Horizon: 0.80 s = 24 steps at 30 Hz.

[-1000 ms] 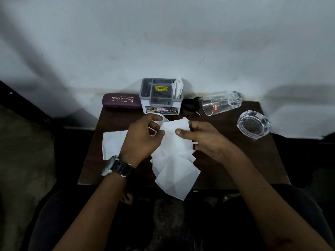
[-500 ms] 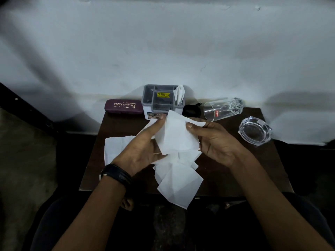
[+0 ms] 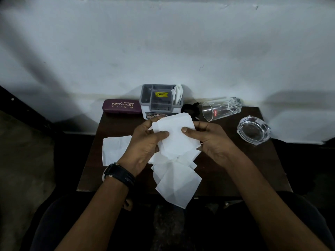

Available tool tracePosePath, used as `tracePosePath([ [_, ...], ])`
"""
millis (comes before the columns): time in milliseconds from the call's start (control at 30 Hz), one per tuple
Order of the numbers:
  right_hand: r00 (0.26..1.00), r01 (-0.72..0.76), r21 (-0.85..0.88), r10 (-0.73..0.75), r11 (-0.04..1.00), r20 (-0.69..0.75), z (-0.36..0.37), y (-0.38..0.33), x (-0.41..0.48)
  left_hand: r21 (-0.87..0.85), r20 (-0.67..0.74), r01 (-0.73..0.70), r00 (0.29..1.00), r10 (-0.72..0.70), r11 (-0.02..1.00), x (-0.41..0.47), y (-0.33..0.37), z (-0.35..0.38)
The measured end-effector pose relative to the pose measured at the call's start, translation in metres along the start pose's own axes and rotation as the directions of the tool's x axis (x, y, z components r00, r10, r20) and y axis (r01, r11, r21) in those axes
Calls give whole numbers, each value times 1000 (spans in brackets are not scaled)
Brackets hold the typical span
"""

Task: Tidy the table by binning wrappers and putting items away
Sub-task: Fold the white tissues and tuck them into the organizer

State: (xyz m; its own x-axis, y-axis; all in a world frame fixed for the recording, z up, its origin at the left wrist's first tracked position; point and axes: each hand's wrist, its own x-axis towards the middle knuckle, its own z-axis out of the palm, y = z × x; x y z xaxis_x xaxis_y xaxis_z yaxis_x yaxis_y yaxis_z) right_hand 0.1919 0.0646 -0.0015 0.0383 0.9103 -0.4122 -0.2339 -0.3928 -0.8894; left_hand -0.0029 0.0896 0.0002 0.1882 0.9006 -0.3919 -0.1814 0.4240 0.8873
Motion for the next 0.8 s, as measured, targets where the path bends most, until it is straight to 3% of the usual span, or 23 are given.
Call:
tracePosePath([
  [200, 1000, -4, -12, 4, 1000, -28, 2, -2, 0, -33, 29, -12, 999, 13, 999, 1, 0, 2],
  [533, 999, 46, -80, -46, 996, 10, 4, -2, -4, 300, 41, -251, 967, 251, 920, -2, 2, -4],
  [600, 998, 54, -51, -52, 997, 44, 4, -5, -6, 230, 67, -216, 976, 206, 949, -5, 4, -1],
  [667, 994, 44, 6, -45, 999, 104, 6, -9, -9, -11, 145, -106, 984, 106, 994, -8, 5, 1],
  [733, 987, 22, 60, -32, 998, 159, 8, -10, -10, -222, 245, 10, 968, 46, 975, -11, 7, 3],
  [800, 987, 38, -1, -38, 999, 158, 11, -8, -9, -247, 326, 36, 944, 49, 968, -13, 6, 3],
])
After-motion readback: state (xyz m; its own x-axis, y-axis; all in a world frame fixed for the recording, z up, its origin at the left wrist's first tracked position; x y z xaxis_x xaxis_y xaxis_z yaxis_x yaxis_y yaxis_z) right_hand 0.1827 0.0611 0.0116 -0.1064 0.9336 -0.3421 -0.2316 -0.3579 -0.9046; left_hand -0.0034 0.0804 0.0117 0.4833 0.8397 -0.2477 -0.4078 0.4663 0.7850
